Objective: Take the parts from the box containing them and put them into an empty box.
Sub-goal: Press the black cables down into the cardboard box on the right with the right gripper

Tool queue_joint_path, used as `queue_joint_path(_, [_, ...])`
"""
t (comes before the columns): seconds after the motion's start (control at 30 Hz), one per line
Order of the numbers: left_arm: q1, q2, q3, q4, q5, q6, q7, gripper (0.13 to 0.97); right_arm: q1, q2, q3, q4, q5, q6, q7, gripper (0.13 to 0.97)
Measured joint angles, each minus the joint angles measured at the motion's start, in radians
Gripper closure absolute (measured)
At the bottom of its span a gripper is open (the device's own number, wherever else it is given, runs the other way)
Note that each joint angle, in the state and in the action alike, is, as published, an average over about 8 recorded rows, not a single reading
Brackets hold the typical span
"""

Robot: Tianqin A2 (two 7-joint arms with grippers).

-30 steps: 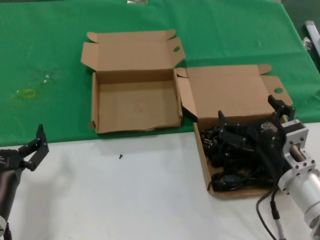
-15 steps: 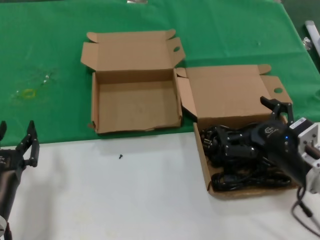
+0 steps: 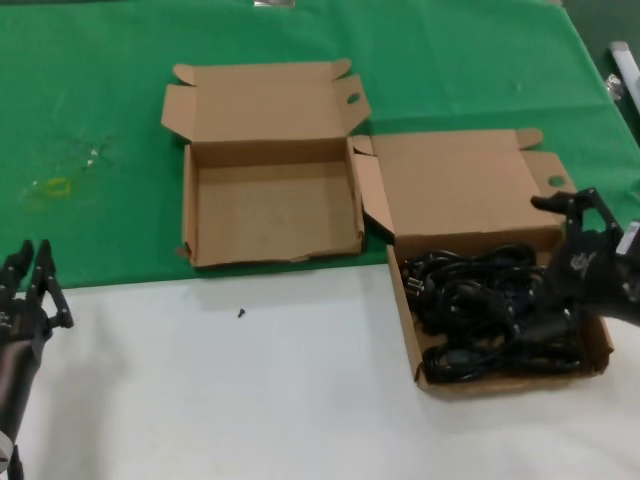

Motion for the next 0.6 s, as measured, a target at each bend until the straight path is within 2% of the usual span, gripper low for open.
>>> queue_joint_path(0.2, [0.000,0.000,0.000,0.000,0.000,0.000,0.000,0.906,0.069,0.069,-0.007,-0.059,0.019,-0.179,-0.135,0.129])
queue_joint_path(0.27, [0.000,0.000,0.000,0.000,0.000,0.000,0.000,0.912,0.090,0.087,-0.014,-0.077,0.018,-0.226,-0.175,0.129])
queue_joint_path(0.6, [0.000,0.000,0.000,0.000,0.000,0.000,0.000,0.953,0.158,0.108,-0.050,-0.163,-0.015,-0.354,-0.367,0.129])
